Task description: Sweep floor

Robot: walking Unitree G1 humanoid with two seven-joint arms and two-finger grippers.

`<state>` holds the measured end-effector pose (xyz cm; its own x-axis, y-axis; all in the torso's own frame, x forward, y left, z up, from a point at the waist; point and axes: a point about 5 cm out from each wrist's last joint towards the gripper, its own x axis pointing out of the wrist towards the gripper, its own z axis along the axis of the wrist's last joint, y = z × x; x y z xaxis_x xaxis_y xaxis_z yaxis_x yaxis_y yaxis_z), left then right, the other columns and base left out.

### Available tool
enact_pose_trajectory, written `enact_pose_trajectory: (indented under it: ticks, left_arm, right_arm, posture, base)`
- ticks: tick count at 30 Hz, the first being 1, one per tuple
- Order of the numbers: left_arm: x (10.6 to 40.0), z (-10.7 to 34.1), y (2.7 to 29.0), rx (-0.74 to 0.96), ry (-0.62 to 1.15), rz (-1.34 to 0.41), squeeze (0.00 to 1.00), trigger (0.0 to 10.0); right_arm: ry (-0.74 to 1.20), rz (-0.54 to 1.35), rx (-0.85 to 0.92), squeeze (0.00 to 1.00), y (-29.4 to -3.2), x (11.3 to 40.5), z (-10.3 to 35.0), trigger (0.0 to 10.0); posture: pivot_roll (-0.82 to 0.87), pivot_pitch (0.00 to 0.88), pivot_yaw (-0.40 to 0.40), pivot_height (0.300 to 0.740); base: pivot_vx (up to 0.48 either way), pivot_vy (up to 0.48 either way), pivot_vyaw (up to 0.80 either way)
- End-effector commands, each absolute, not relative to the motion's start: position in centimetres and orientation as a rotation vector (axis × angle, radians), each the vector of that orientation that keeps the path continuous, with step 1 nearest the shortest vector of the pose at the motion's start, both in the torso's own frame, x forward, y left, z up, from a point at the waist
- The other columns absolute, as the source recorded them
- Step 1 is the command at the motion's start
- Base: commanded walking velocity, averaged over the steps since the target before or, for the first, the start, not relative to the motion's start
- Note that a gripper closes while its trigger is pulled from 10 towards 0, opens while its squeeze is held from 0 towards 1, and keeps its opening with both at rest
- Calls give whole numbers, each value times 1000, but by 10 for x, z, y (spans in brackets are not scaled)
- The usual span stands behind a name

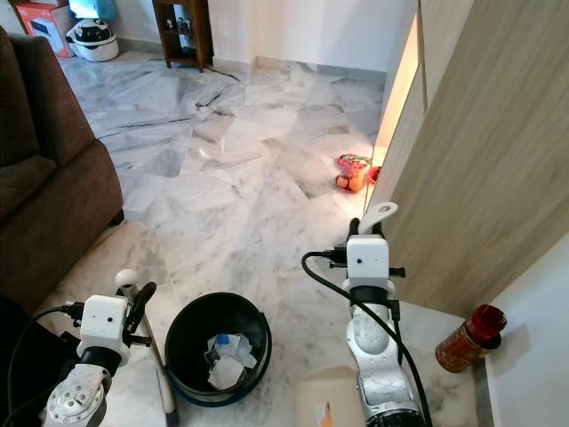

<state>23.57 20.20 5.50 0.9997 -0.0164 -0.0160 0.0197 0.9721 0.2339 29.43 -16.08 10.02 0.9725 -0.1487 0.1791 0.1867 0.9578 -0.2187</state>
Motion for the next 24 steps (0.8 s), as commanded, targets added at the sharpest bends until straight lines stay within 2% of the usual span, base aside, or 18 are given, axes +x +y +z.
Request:
enact_pose_trajectory:
  ticks: [1, 8, 24]
  left_arm:
    - [237, 63, 200, 252, -28, -38, 0, 10000]
    - [239, 62, 198, 240, -28, -35, 0, 10000]
    - [242, 65, 197, 219, -37, -31, 0, 10000]
  right_arm:
    - [-221, -167, -220, 0, -158, 300, 107, 10000]
    - [-146, -169, -164, 0, -157, 303, 87, 10000]
    - [-166, -154, -157, 0, -157, 307, 83, 10000]
  posture:
    - [208, 0, -9, 740]
    - [198, 0, -12, 740]
    - [190, 26, -2, 740]
  base:
    - [0, 0, 0]
    - [0, 0, 0]
    - [0, 0, 0]
